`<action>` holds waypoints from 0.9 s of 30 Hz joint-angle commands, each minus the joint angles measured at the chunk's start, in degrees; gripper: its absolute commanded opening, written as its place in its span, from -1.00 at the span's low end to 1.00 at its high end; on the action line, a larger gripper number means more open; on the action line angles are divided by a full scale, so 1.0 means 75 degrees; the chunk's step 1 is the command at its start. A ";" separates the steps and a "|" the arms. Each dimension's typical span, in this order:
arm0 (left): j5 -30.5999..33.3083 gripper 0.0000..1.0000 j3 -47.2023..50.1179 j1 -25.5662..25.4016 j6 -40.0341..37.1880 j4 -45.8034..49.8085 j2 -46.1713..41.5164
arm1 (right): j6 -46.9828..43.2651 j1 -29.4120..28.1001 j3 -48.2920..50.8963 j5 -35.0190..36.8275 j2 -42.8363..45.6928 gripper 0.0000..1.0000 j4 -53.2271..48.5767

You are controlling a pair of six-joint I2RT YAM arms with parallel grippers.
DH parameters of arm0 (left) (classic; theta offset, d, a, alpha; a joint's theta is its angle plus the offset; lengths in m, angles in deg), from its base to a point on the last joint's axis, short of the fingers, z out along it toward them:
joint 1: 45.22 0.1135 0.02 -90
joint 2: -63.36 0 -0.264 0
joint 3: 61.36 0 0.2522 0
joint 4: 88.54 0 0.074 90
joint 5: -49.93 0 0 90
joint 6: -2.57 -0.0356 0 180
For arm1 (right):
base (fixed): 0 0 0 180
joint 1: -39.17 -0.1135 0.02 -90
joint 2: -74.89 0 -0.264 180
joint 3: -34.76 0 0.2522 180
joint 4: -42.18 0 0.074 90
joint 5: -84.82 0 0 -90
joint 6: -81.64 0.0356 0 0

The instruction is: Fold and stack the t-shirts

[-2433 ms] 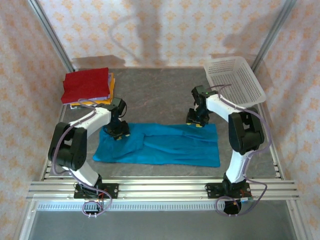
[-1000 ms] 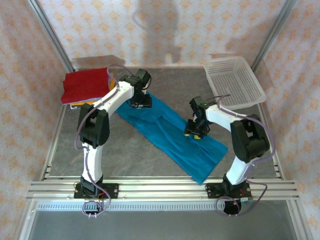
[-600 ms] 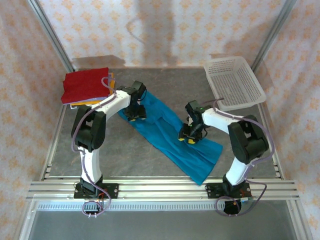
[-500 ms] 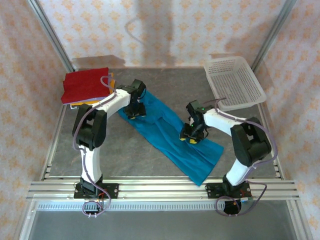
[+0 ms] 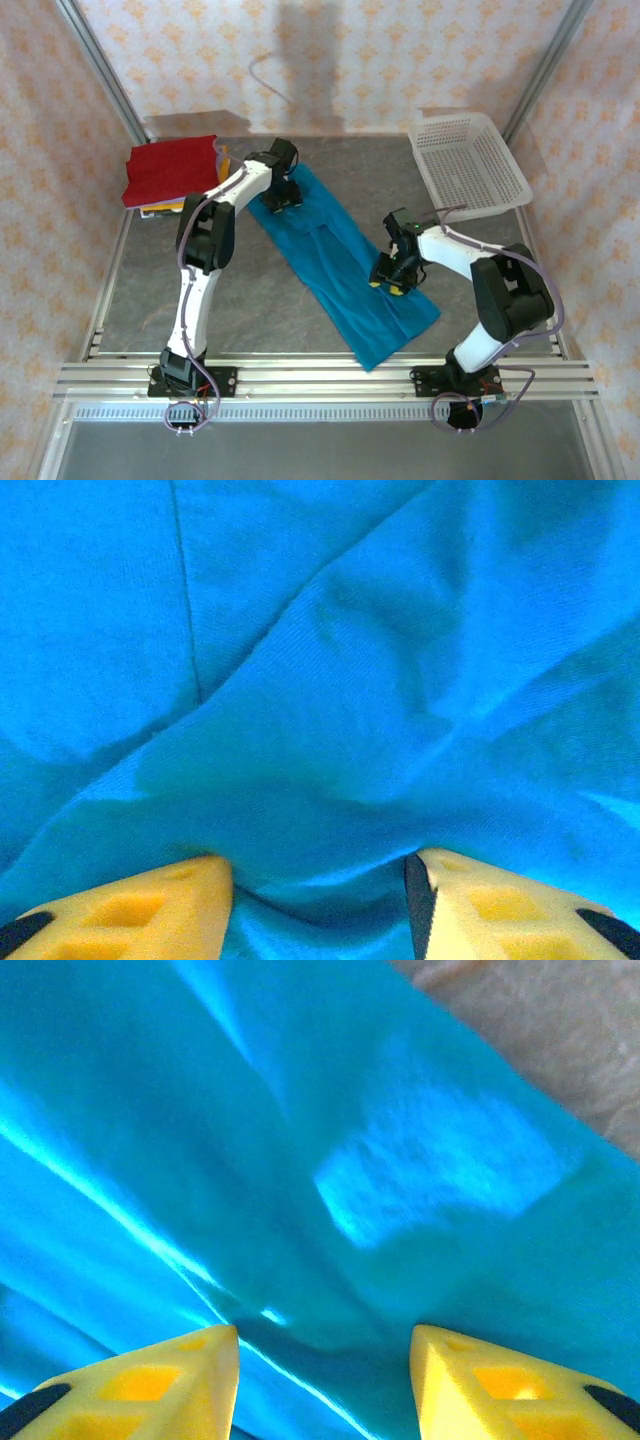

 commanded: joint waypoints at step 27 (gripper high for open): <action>-0.1265 0.02 0.2663 -0.0974 0.2749 -0.3853 -0.1162 | 0.2070 -0.1090 0.0180 0.0049 0.1332 0.20 0.1037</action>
